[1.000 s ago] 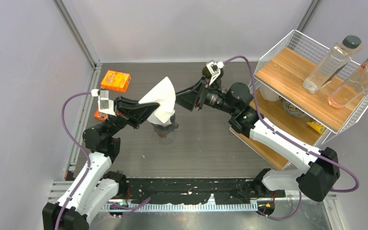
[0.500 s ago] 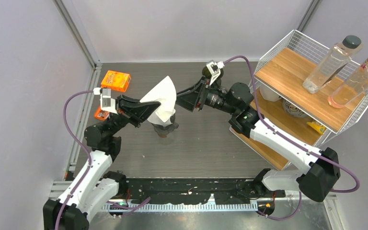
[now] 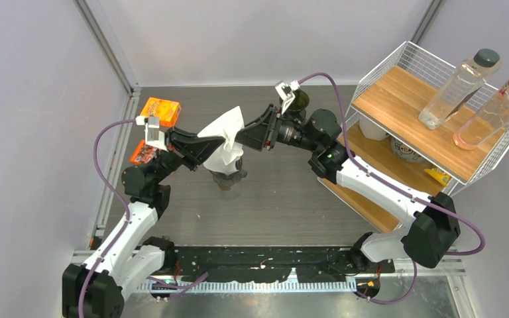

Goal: Place the coffee filter in the dripper

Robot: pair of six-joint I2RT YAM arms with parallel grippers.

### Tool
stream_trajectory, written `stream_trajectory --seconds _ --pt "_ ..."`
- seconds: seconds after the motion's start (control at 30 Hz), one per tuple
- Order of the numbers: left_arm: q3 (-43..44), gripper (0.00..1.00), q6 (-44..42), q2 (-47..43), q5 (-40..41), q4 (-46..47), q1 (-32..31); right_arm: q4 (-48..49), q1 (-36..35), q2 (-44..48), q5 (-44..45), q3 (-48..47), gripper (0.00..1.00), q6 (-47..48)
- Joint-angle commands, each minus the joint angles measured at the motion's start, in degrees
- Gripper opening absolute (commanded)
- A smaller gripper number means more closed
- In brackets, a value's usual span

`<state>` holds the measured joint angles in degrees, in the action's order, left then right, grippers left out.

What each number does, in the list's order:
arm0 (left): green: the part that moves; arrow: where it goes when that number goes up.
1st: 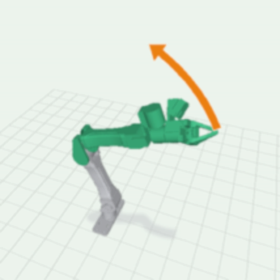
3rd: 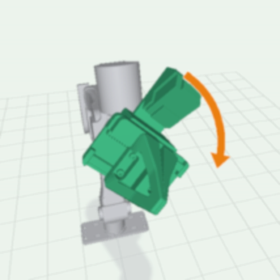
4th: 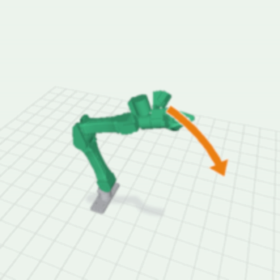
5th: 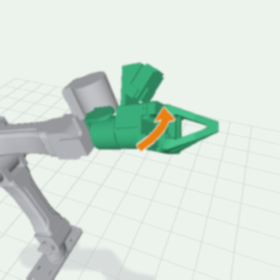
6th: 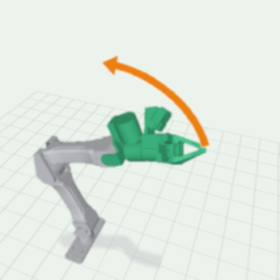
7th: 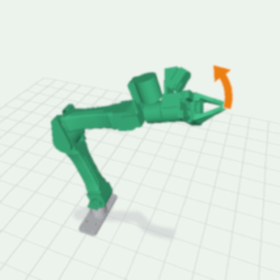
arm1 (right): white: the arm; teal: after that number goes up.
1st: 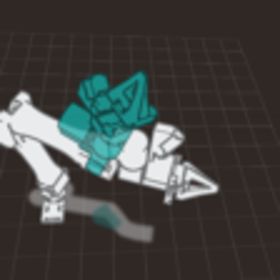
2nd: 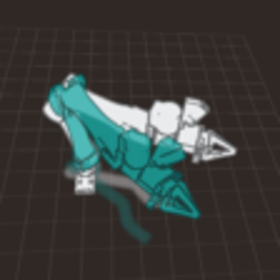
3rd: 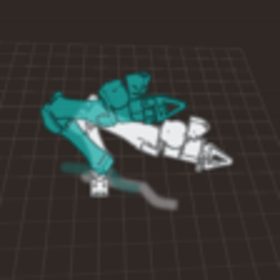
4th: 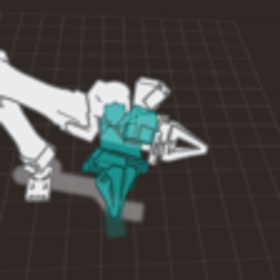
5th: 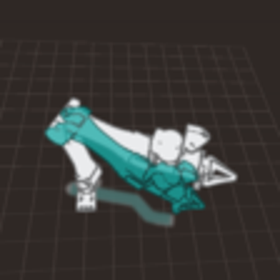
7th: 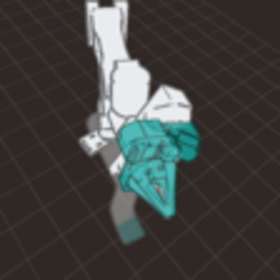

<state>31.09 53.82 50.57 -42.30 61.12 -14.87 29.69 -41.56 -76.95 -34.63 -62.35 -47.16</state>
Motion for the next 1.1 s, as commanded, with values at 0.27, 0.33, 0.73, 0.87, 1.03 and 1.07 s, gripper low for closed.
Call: stream_trajectory --seconds 0.27,0.33,0.73,0.87,1.03,1.07 --pt "2.71 0.0 2.7 1.26 0.46 7.86 -0.01 3.15 -0.01 2.2 0.93 -0.89 0.42 1.42" --pt "3.0 0.0 3.16 1.44 -0.12 8.22 -0.04 3.88 -0.01 2.2 0.46 -0.7 0.34 1.29" --pt "5.11 0.07 6.51 4.15 -0.37 6.75 -0.03 8.05 -0.01 4.09 0.98 1.52 0.05 1.12" --pt "5.4 0.24 6.58 4.34 -0.11 5.25 0.02 5.92 0.07 5.57 3.54 2.12 0.05 3.63" --pt "5.81 0.68 5.08 3.57 -0.12 1.71 0.0 -0.56 0.07 7.85 10.27 1.78 0.05 8.64" --pt "5.95 0.81 4.13 3.16 0.11 -0.07 0.0 -4.02 -0.01 8.17 11.51 1.43 0.05 10.72"
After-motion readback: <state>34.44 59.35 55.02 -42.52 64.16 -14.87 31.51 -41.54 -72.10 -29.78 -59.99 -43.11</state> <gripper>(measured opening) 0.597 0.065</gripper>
